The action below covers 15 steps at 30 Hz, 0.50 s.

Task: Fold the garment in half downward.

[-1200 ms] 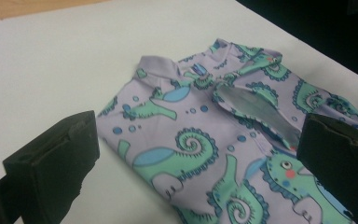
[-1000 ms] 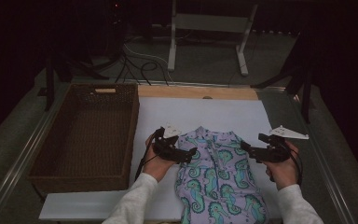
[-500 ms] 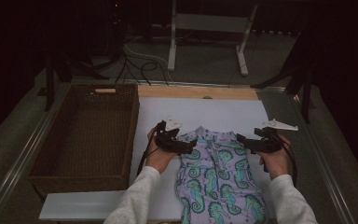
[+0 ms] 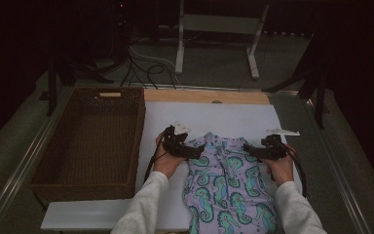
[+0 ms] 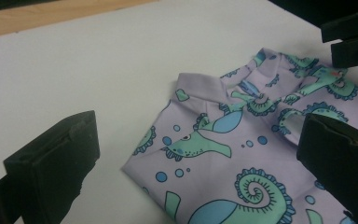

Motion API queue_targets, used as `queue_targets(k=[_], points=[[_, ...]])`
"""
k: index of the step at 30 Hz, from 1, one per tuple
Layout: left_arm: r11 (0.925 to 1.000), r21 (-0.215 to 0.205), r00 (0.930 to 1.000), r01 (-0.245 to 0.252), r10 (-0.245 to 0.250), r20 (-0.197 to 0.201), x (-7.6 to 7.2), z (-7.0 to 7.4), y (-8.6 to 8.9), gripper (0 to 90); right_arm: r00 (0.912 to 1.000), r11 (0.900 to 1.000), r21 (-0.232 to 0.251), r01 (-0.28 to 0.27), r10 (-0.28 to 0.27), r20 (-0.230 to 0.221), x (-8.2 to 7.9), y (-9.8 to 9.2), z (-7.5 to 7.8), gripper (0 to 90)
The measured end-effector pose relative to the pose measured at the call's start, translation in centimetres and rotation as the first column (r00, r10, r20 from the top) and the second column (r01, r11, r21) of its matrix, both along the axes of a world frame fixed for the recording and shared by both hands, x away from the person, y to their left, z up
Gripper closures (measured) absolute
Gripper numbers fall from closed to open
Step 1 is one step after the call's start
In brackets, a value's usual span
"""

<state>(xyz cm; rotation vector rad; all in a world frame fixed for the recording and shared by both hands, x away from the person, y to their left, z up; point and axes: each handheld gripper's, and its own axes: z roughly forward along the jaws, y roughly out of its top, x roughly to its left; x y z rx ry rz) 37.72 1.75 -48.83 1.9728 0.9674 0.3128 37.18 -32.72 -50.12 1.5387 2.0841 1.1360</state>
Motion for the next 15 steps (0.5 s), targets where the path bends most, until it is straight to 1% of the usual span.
queue_targets(k=[1, 2, 3, 4, 5, 7, 8, 11, 12, 13, 14, 15], points=[[1.0000, 0.003, 1.0000, 0.003, -0.003, -0.003, 0.1, -0.2, -0.1, 0.1, 0.9998, 1.000, 0.005, 0.003, -0.003, -0.017, 0.0, -0.2, -0.3, 8.2], [1.0000, 0.003, 1.0000, 0.002, -0.002, -0.007, 0.1, -0.2, -0.1, 0.1, 0.9998, 1.000, 0.005, 0.003, -0.003, -0.017, 0.0, -0.2, -0.3, 8.2], [1.0000, 0.003, 1.0000, 0.000, 0.000, -0.010, 0.2, -0.4, -0.1, 0.1, 0.9997, 1.000, 0.007, 0.006, -0.006, -0.025, 0.1, -0.2, -0.4, 8.2], [1.0000, -0.001, 0.9998, -0.005, 0.005, -0.022, 0.4, -0.6, -0.1, 0.1, 0.9991, 1.000, 0.006, 0.016, -0.016, -0.039, 0.2, -0.4, -0.6, 8.2], [1.0000, -0.001, 0.9998, -0.005, 0.005, -0.022, 0.4, -0.6, -0.1, 0.1, 0.9991, 1.000, 0.006, 0.016, -0.016, -0.039, 0.2, -0.4, -0.6, 8.2], [0.9999, 0.009, 0.9997, -0.013, 0.013, -0.021, 0.5, -0.7, -0.1, 0.0, 0.9980, 1.000, -0.002, 0.026, -0.026, -0.058, 0.3, -0.5, -0.8, 8.5], [0.9999, 0.007, 0.9996, -0.013, 0.013, -0.026, 0.5, -0.8, -0.2, 0.0, 0.9963, 1.000, -0.004, 0.029, -0.029, -0.081, 0.4, -0.7, -1.1, 9.9], [0.9998, 0.018, 0.9995, -0.005, 0.006, -0.031, 0.6, -1.0, -0.2, 0.0, 0.9945, 0.999, -0.011, 0.038, -0.039, -0.097, 0.4, -0.7, -1.3, 12.0], [0.9997, 0.025, 0.9993, -0.006, 0.006, -0.038, 0.6, -1.1, -0.2, 0.0, 0.9930, 0.999, -0.001, 0.036, -0.035, -0.112, 0.3, -0.8, -1.4, 13.8], [0.9997, 0.025, 0.9992, -0.006, 0.007, -0.040, 0.6, -1.2, -0.2, 0.0, 0.9930, 0.999, -0.001, 0.036, -0.035, -0.112, 0.3, -0.8, -1.4, 13.8], [0.9995, 0.029, 0.9988, -0.010, 0.011, -0.048, 0.7, -1.4, -0.1, 0.0, 0.9925, 1.000, -0.002, 0.023, -0.024, -0.120, 0.2, -0.7, -1.6, 16.0], [0.9995, 0.029, 0.9988, -0.010, 0.011, -0.048, 0.7, -1.4, -0.1, 0.1, 0.9918, 1.000, 0.000, 0.024, -0.024, -0.125, 0.2, -0.6, -1.6, 17.1]])
